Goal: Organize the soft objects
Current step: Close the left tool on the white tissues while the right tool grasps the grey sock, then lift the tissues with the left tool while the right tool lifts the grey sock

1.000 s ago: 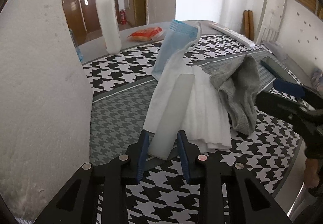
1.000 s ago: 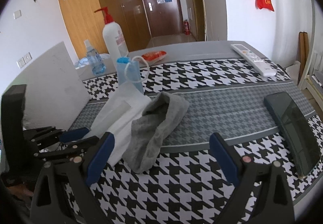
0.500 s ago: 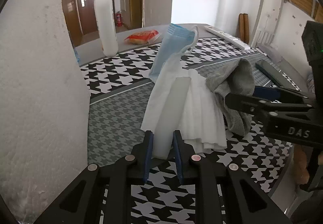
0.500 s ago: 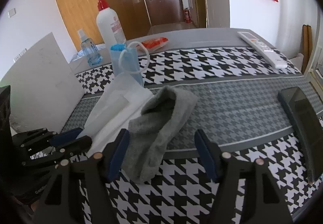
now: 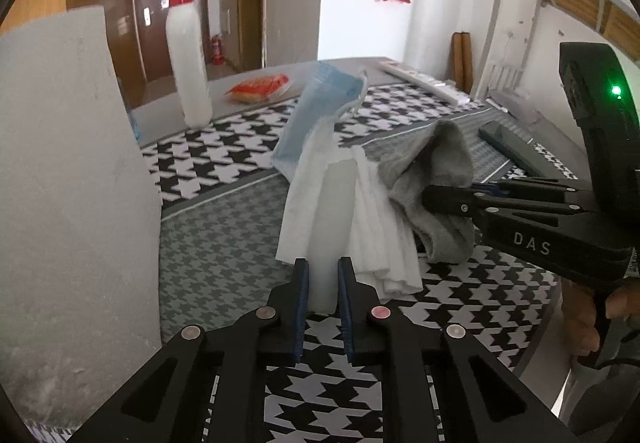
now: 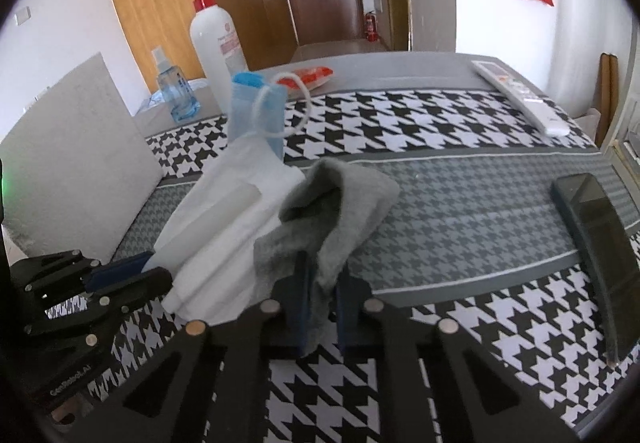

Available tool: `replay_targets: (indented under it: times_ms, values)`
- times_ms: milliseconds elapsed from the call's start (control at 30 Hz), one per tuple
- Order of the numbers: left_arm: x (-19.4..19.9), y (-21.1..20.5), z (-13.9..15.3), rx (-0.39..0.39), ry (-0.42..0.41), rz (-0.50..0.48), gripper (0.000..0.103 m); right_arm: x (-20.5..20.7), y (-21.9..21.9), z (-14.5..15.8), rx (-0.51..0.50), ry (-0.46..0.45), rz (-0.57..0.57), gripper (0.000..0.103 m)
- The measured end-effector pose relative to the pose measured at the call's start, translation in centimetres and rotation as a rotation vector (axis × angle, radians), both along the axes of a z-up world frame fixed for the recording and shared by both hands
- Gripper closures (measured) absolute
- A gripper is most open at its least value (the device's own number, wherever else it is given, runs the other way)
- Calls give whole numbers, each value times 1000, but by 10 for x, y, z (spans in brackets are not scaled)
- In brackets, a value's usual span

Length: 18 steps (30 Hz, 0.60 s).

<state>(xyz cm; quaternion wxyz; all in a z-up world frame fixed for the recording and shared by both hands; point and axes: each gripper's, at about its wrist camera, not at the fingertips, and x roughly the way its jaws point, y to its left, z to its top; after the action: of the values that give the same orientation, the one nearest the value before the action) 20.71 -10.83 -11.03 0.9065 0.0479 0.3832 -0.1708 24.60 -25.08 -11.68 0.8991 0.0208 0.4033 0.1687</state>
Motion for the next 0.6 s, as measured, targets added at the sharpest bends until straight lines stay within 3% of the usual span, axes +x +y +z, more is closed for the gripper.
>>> replay_targets:
  times_ms: [600]
  values:
    - [-31, 5, 29, -35, -99, -24, 88, -37, -19, 46, 36, -129, -67, 91]
